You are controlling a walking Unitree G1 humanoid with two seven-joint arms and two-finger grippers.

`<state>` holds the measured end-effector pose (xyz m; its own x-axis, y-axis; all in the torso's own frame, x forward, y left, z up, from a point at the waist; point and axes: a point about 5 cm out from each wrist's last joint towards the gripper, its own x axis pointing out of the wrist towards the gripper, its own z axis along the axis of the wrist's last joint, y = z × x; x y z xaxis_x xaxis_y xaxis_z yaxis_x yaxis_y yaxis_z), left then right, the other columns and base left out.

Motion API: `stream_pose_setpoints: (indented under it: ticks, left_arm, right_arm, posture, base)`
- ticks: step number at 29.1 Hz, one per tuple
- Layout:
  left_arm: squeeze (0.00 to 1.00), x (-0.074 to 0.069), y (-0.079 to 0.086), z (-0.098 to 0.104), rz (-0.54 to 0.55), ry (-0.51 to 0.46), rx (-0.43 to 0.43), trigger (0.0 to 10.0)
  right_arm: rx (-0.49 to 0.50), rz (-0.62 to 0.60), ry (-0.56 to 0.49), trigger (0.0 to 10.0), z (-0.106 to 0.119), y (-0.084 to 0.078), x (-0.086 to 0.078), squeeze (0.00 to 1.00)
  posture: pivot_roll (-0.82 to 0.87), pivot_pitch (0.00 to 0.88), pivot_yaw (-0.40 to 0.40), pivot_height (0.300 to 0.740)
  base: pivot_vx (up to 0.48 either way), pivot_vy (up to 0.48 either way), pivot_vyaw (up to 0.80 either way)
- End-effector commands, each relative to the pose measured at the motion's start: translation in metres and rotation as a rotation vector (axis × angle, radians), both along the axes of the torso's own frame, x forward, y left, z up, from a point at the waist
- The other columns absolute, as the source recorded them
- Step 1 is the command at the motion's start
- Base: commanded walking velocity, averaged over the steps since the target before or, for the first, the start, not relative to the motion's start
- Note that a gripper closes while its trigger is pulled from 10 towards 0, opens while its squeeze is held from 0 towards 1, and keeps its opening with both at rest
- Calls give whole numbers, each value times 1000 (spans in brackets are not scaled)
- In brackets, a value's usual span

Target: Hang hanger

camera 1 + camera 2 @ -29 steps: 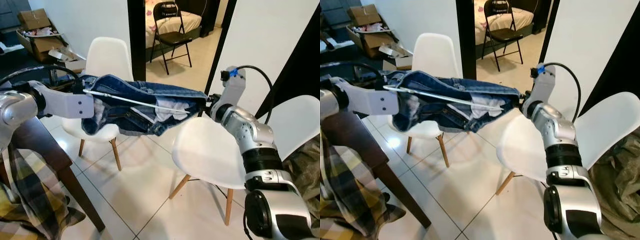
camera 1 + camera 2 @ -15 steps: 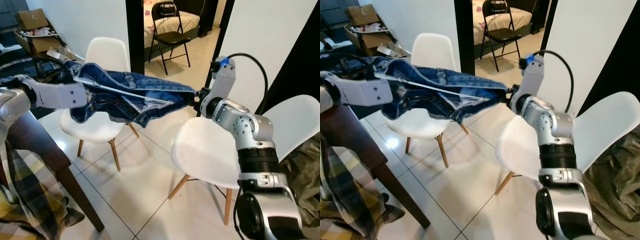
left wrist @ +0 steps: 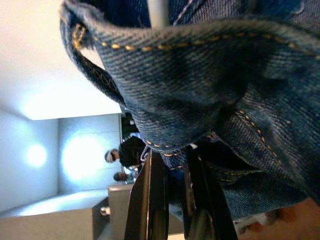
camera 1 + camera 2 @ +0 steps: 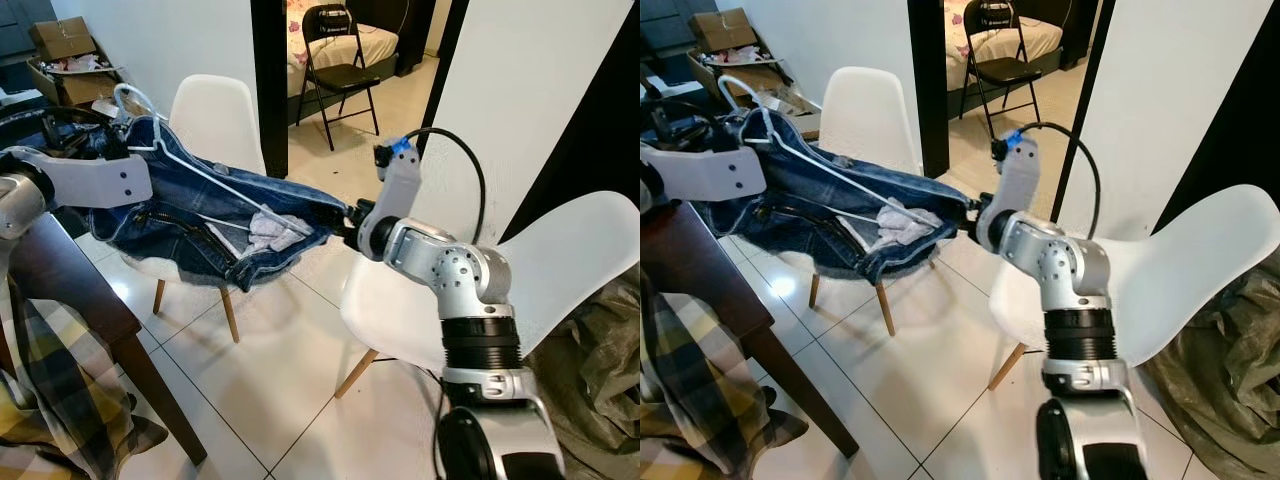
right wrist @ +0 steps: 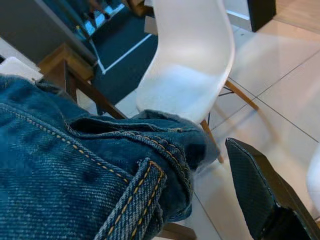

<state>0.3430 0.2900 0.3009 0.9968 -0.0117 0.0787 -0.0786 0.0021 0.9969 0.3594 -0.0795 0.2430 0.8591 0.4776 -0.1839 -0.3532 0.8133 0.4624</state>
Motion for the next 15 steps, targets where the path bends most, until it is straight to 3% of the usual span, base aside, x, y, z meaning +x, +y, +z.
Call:
stream_pose_setpoints:
  ticks: [1, 4, 6, 15]
  left_arm:
    - [0, 0, 3, -2, 30, -15, -28, 10000]
    - [0, 3, -14, -14, -16, -1, -88, 10000]
    - [0, 3, -14, -14, -16, -1, -88, 10000]
    - [0, 4, -45, -29, -103, 36, -186, 10000]
  right_arm:
    - [11, 5, -31, 10000, 10, 6, -2, 0]
    - [-43, -33, -16, 10000, 4, 13, 1, 0]
    - [-43, -33, -16, 10000, 4, 13, 1, 0]
    - [19, -140, -28, 10000, 15, 6, 8, 0]
  posture:
    - [60, 51, -44, 740]
    - [63, 50, -47, 740]
    - [63, 50, -47, 740]
    - [66, 53, -50, 740]
  base:
    - [0, 0, 0]
    - [0, 0, 0]
    - [0, 0, 0]
    - [0, 0, 0]
